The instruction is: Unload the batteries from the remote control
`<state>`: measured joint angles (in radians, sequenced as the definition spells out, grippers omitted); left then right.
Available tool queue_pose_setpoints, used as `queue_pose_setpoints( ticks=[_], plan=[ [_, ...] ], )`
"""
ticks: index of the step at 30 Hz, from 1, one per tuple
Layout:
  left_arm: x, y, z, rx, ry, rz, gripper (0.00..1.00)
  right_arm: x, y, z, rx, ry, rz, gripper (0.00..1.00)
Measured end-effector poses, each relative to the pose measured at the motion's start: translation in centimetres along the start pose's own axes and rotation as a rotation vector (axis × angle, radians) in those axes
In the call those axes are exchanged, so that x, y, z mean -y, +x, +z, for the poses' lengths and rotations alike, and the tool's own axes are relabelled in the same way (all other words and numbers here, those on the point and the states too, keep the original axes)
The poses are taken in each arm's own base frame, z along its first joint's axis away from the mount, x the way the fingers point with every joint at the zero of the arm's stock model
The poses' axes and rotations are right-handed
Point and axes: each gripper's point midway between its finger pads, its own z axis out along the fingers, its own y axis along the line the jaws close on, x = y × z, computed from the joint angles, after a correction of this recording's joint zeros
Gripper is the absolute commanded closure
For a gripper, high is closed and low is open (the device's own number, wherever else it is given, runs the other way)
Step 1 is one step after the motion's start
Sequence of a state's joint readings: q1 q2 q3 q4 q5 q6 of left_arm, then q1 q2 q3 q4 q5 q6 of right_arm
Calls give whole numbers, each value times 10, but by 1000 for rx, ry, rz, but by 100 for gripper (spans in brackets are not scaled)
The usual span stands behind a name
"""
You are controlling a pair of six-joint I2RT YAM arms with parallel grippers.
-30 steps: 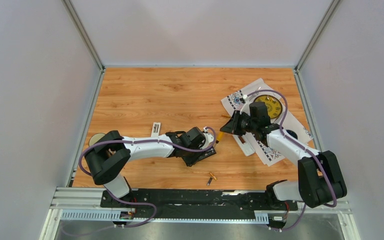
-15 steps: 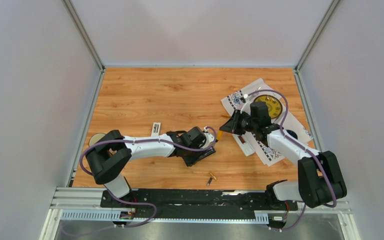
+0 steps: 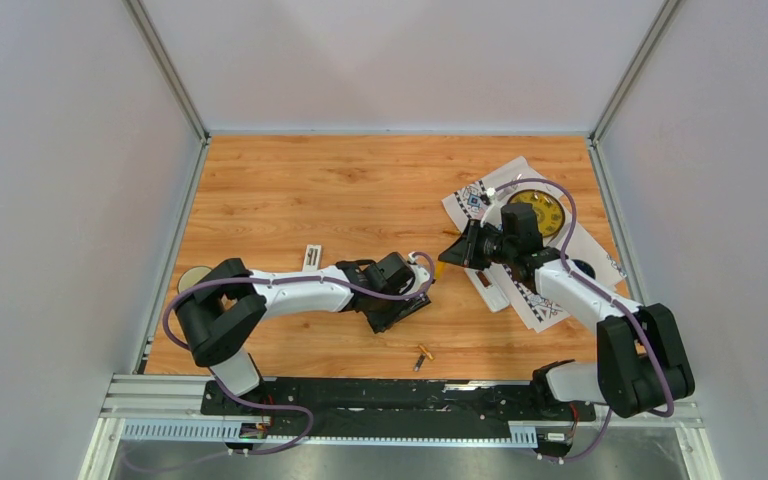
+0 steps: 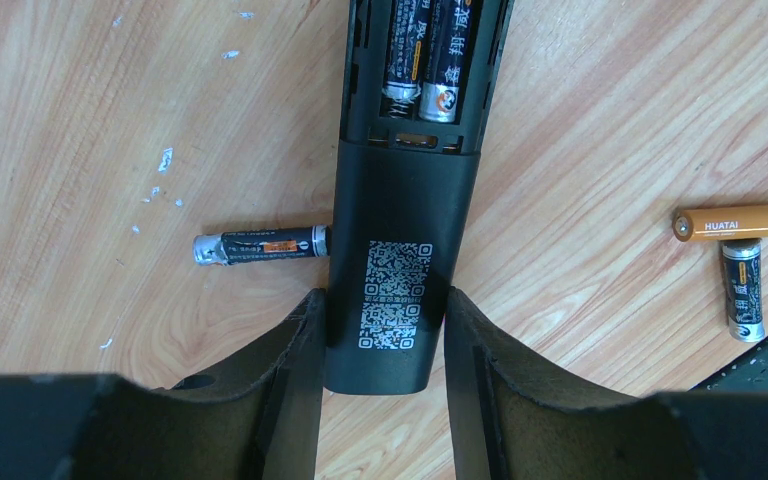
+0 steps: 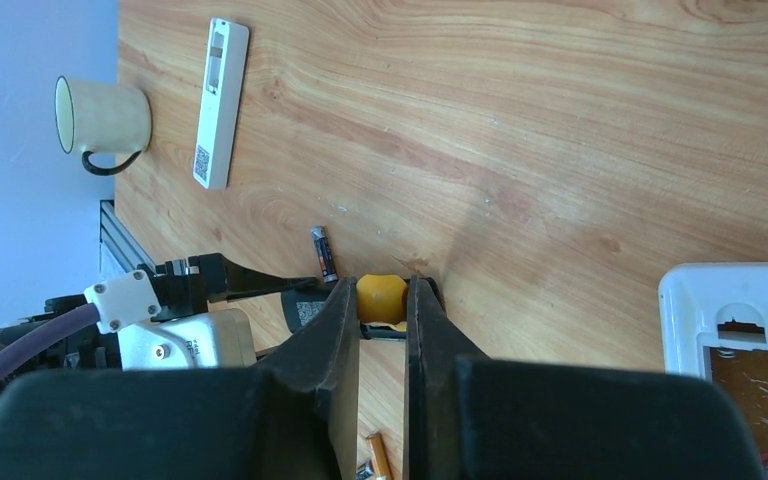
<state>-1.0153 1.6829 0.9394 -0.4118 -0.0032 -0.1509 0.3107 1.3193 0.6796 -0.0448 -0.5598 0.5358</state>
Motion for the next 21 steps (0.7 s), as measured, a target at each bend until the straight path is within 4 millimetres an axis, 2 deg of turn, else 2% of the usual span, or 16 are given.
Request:
queue_pose_setpoints(
  ticks=[8, 11, 14, 21],
  plan=[
    [0, 0, 0, -6, -2, -3, 100, -4, 0, -2, -3, -17, -21, 100],
    [0, 0, 0, -6, -2, -4, 100, -13, -7, -6, 16, -43, -28, 100],
    [0, 0, 0, -6, -2, -6, 100, -42, 4, -14, -49, -146, -5, 100],
    [0, 0, 1, -7, -2, -6, 100, -41, 17, -17, -105, -142, 37, 100]
  ],
)
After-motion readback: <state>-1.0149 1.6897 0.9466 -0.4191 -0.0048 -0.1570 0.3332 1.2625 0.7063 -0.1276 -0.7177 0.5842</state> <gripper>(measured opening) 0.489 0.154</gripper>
